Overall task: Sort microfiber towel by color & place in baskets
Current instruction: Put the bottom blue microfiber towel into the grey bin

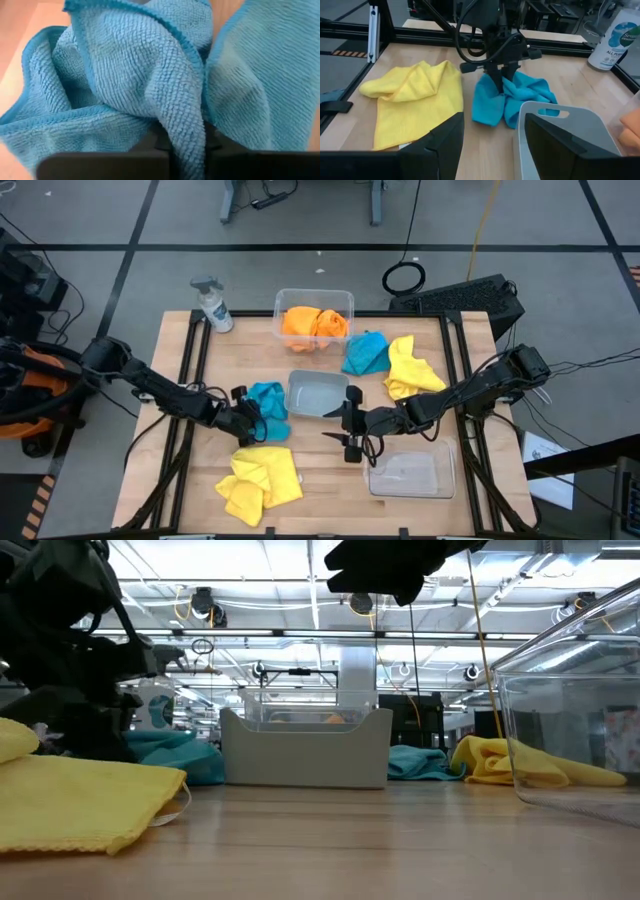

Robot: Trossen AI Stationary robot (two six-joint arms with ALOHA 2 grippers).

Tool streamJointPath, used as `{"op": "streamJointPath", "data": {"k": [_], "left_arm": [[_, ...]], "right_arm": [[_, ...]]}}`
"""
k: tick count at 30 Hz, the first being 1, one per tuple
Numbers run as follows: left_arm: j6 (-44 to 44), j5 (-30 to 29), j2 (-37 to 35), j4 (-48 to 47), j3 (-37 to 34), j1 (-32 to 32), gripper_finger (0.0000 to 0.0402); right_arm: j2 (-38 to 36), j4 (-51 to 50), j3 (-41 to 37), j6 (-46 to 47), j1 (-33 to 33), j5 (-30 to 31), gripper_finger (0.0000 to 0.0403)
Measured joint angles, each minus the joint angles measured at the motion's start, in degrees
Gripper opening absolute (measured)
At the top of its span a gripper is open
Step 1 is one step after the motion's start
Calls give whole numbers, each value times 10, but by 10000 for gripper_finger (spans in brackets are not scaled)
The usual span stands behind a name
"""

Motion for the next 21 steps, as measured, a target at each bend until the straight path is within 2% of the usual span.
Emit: {"op": "streamJointPath", "data": {"k": [7,12,19,21], "left_arm": [[29,-1,-28,-39,15,0,30],[31,-3,-69,-154,66,0,19],[34,-11,-119,-283,135,0,18],[35,-12,-127,-293,156,-1,18]], "right_arm": [[0,3,0,0,0,0,201],[15,42,0,-21,0,-1,201],[71,179,0,-78,0,-13,201],[86,216,0,-90,0,-12,201]]}}
